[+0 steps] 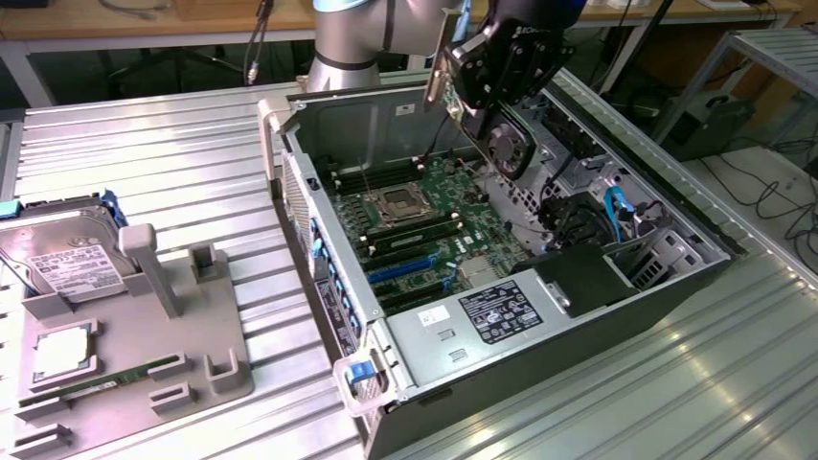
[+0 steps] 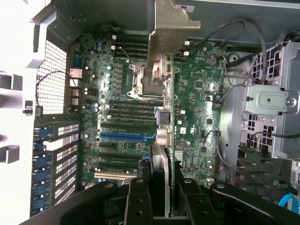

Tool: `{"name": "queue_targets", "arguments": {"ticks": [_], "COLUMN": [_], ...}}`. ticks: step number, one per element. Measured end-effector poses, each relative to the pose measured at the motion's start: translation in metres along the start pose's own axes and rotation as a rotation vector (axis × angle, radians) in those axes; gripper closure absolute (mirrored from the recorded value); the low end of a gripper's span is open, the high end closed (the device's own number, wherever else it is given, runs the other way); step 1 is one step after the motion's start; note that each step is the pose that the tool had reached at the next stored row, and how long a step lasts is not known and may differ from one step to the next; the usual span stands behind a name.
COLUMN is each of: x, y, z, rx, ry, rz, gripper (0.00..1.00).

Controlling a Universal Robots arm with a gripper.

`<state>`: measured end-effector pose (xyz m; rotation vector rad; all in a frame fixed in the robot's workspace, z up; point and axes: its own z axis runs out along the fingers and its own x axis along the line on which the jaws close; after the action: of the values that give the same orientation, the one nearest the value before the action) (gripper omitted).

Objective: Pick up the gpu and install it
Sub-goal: 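Insert the gpu into the slot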

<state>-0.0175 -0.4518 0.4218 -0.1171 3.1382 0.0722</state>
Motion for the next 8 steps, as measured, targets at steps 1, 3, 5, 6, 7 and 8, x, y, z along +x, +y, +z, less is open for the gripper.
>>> {"name": "queue_targets", "arguments": {"ticks": [1, 3, 5, 6, 7, 8], "x": [0.0000, 0.0000, 0.0000, 0.0000, 0.0000, 0.0000], "y": [0.0000, 0.0000, 0.0000, 0.0000, 0.0000, 0.0000], "z": [0.0000, 0.0000, 0.0000, 0.0000, 0.0000, 0.0000], "rx": [-0.0003, -0.0009, -0.0017, -0.0020, -0.0022, -0.0026], "ry": [0.0001, 0.0005, 0.0008, 0.0010, 0.0011, 0.0013], "rz": [-0.003, -0.012, -0.021, -0.025, -0.028, -0.032], "gripper": [0.72, 0.72, 0.72, 0.72, 0.72, 0.72]}}
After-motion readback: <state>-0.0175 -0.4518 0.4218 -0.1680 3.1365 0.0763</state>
